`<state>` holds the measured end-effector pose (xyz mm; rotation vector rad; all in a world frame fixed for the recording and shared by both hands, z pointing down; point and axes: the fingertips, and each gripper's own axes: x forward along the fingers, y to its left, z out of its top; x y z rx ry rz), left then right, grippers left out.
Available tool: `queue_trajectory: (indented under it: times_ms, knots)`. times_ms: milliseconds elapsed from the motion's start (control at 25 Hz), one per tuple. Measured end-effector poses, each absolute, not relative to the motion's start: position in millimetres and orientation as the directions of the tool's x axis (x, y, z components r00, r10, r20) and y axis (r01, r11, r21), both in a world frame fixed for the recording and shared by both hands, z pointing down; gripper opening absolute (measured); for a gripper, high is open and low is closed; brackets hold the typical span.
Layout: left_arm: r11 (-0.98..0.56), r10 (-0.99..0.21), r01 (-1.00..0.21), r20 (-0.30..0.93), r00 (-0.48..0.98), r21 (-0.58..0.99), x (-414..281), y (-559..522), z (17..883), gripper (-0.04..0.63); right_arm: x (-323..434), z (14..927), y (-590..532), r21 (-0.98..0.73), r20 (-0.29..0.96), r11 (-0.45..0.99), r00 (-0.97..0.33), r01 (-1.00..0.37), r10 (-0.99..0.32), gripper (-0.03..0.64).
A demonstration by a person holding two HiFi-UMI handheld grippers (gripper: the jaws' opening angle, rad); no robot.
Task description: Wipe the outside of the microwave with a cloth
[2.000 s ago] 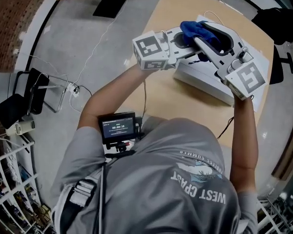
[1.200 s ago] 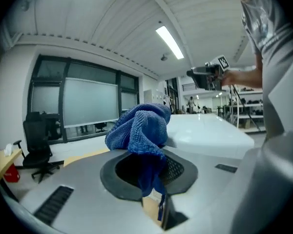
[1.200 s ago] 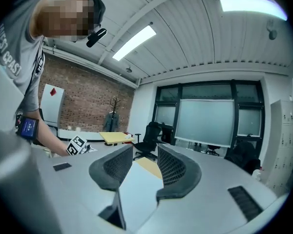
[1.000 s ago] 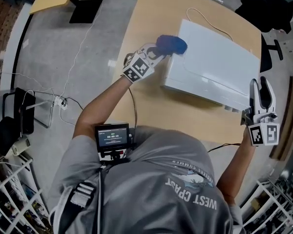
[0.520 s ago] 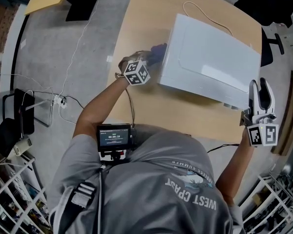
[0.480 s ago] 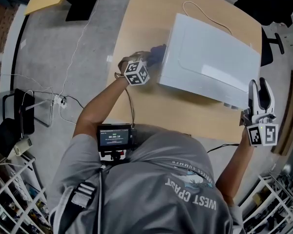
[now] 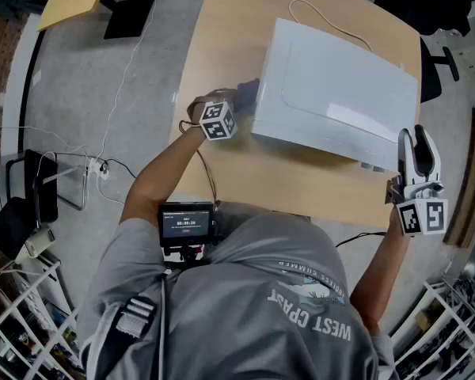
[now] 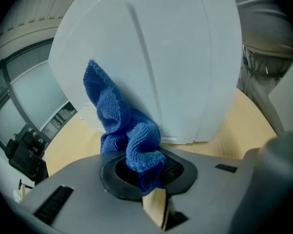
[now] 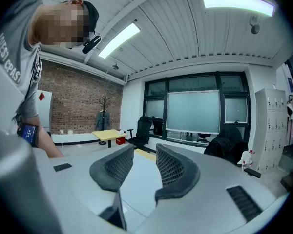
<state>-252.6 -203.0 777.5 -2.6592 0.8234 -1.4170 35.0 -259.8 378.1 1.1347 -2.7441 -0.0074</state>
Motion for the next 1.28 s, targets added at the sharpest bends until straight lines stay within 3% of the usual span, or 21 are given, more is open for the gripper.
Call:
queue_trajectory:
  times_ms: [160, 560, 1080, 1280]
  knots:
    - [-0.818, -0.497, -0.536, 0.726, 0.476, -0.208, -257.5, -209.3, 758.6, 0.069, 34.7, 376.2, -255.7, 0.061, 0.145, 0.72, -0.707, -0.692, -0.692, 0.151]
    - [-0.66, -0.715, -0.728, 0.452, 0.533, -0.186, -276.1, -227.6, 616.2, 0.069, 20.8, 362.6, -241.9, 0.025, 0.086, 0.745, -0.741, -0.667, -0.666, 0.147]
    - [-0.553, -0.833, -0.812, 0.134, 0.536, -0.188, -288.5, -204.3, 453.3, 0.069, -24.5, 358.7, -189.0, 0.032, 0.094, 0.852, -0.847, -0.522, -0.523, 0.143]
    - [-0.546, -0.837, -0.815, 0.07, 0.543, -0.195, -285.2, -190.2, 415.8, 0.069, -28.2, 361.3, -166.8, 0.034, 0.101, 0.866, -0.861, -0.498, -0.499, 0.067]
